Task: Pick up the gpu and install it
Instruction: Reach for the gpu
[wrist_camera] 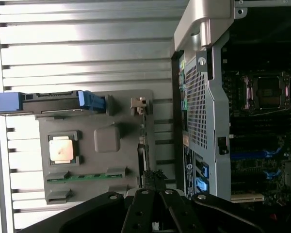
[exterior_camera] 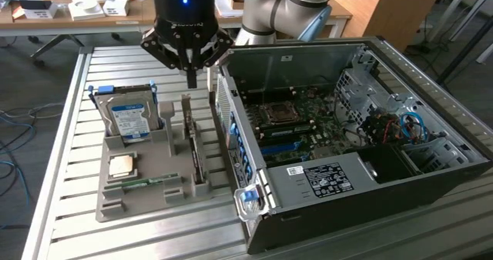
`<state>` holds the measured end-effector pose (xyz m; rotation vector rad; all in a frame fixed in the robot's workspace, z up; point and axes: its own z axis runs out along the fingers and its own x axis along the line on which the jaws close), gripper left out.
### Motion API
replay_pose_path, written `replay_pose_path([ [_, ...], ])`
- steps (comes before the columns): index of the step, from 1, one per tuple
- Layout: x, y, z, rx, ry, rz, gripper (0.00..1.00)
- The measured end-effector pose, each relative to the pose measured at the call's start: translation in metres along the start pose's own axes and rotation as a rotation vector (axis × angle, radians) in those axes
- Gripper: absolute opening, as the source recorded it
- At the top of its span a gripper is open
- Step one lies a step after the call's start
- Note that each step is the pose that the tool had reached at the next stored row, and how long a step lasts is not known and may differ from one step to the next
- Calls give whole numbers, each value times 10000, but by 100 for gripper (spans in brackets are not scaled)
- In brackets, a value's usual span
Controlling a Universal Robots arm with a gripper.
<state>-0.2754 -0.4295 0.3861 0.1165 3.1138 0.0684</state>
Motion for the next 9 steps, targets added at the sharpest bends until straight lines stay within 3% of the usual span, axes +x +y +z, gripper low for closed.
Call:
replay_pose_path([
  [9, 4, -194, -8, 47, -4, -1, 11],
])
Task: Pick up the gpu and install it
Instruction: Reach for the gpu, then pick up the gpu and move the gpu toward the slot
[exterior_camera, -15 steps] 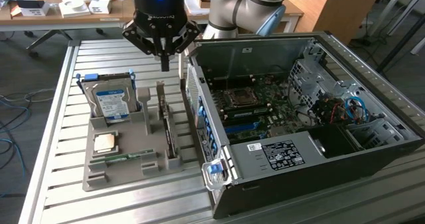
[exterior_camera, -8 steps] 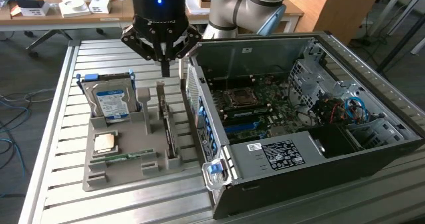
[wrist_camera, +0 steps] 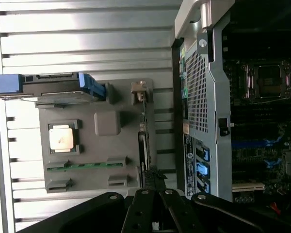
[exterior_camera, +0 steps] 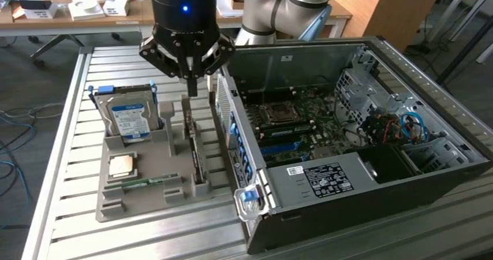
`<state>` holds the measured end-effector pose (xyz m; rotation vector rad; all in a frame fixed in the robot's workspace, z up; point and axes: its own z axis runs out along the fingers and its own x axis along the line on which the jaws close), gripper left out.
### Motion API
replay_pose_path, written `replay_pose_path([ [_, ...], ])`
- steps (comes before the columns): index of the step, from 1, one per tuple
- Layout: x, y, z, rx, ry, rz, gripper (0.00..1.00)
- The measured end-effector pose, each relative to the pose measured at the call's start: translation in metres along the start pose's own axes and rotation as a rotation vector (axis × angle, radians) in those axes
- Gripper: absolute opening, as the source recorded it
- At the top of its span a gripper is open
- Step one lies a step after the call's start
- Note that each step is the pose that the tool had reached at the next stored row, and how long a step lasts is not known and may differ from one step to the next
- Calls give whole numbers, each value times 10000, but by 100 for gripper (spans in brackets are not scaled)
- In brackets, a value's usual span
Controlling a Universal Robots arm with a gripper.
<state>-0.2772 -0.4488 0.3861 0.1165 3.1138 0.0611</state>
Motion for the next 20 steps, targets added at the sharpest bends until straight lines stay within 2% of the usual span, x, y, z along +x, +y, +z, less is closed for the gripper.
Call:
replay_pose_path([
  [7, 4, -124, -4, 60, -5, -2, 11],
  [20, 4, -125, -5, 62, -4, -1, 11],
])
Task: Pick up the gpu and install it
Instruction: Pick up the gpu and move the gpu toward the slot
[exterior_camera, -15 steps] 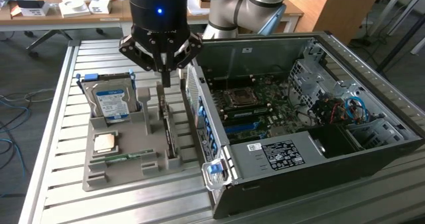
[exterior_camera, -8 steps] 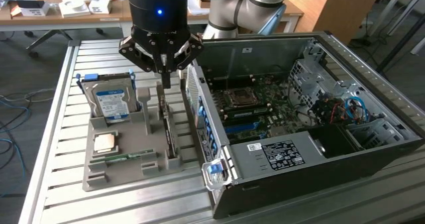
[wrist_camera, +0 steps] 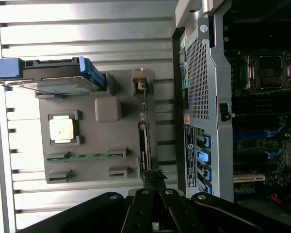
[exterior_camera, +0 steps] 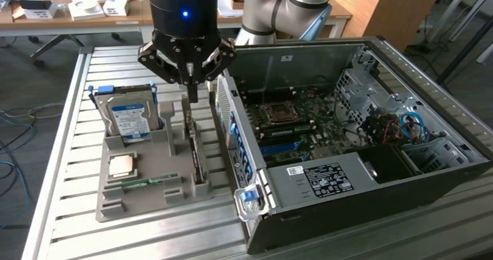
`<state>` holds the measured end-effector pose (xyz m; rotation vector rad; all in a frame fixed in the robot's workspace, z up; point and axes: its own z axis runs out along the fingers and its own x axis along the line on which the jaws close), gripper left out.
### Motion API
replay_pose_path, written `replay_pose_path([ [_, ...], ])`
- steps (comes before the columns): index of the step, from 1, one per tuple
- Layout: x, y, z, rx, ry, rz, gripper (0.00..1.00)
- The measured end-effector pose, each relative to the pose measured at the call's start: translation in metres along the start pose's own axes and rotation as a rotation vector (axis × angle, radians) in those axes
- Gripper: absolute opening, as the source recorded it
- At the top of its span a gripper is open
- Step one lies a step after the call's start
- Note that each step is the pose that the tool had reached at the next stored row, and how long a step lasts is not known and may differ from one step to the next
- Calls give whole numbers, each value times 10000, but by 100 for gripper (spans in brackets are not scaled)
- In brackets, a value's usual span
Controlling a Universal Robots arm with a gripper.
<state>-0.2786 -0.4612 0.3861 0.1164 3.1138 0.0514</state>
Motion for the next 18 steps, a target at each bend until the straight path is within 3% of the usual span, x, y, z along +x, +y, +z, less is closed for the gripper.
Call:
replay_pose_path([
  [4, 0, 0, 0, -1, 0, -1, 16],
  [6, 0, 0, 0, 0, 0, 0, 29],
  [7, 0, 0, 0, 0, 0, 0, 29],
  [11, 0, 0, 0, 0, 0, 0, 47],
  [18, 2, -2, 42, -9, 0, 0, 47],
])
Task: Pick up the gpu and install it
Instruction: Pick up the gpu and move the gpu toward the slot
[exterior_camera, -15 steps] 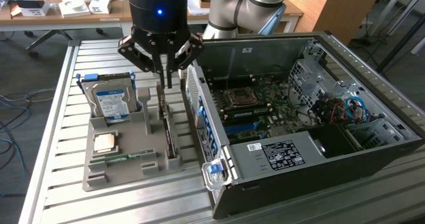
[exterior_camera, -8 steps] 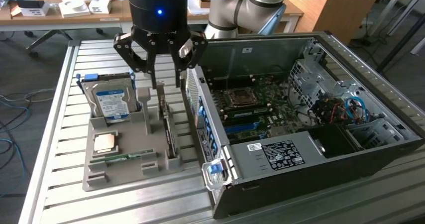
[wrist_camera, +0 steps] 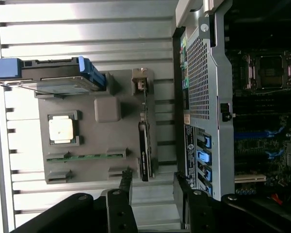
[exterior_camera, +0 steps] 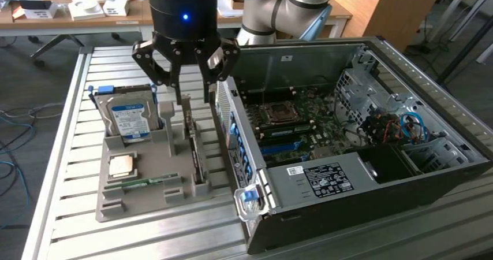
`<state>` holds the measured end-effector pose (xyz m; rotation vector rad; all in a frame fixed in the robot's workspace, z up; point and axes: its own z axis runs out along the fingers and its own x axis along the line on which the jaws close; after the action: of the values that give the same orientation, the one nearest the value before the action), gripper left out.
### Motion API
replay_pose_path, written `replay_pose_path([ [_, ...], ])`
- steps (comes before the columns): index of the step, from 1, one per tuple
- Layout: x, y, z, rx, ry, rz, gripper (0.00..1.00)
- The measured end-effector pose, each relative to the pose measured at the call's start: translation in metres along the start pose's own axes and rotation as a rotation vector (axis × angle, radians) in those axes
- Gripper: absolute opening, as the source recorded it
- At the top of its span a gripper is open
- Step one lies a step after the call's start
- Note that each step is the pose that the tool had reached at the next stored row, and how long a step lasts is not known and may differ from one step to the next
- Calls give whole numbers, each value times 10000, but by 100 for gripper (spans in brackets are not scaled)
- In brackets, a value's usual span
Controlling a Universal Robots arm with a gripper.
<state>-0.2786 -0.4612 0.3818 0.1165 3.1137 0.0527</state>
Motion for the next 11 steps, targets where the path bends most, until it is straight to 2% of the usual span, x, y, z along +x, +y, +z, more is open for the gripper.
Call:
replay_pose_path([
  [11, 4, -7, 199, -6, 1, 0, 47],
])
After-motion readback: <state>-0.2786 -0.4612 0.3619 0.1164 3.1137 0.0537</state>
